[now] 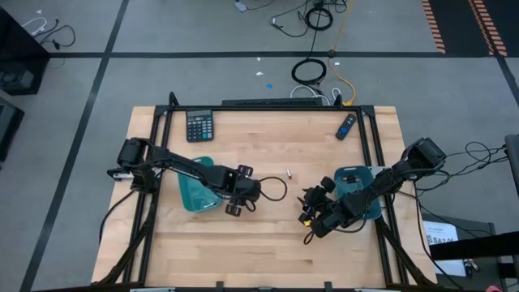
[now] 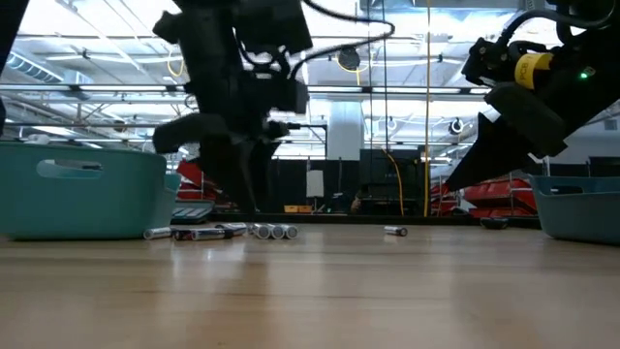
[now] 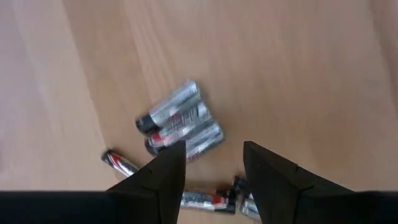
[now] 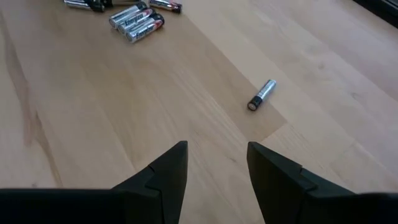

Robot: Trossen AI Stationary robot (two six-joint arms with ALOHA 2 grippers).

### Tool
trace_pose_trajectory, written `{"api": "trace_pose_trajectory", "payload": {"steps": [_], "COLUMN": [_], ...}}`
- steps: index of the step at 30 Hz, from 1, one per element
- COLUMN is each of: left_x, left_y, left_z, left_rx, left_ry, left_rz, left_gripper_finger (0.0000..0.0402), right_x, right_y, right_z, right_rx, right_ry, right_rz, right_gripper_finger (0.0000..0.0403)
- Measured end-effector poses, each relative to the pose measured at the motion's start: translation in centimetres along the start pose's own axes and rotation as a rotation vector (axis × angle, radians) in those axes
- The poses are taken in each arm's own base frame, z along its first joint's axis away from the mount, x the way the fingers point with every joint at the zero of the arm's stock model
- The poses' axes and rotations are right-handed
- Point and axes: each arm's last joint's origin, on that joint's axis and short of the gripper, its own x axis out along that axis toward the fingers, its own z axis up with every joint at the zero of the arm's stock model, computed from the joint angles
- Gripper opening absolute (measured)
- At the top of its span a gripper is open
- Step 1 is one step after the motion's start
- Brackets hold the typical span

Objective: Sort batteries
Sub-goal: Put the white battery into the left blue bin

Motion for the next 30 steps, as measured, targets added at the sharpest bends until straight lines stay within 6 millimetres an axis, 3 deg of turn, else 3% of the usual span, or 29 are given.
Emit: {"api": "trace_pose_trajectory", "payload": {"steps": [9,18,22,26,30], "left_x": [2.5,2.7,2.8,2.8,2.4], "left_y": [0.4,0.8,1.3,1.6,1.5], "left_z": [-0.3,-0.4,-0.6,-0.7,-0.3], "left_rx": [0.063,0.065,0.044,0.039,0.049], "left_ry": [0.062,0.062,0.058,0.053,0.063], "left_rz": [0.003,-0.012,-0.05,-0.077,-0.072], "left_gripper_finger": [0.0171,0.0165,0.0125,0.0042,0.004], "right_x": [0.0,0.0,0.0,0.0,0.0], "right_y": [0.1,0.1,0.1,0.1,0.1], "right_z": [0.1,0.1,0.1,0.1,0.1], "right_rx": [0.007,-0.011,-0.015,-0.015,-0.015], "right_ry": [-0.005,-0.006,-0.006,-0.006,-0.006], "right_rz": [0.007,0.007,0.006,0.006,0.006], "right_gripper_finger": [0.0157,0.0157,0.0157,0.0157,0.0157]}}
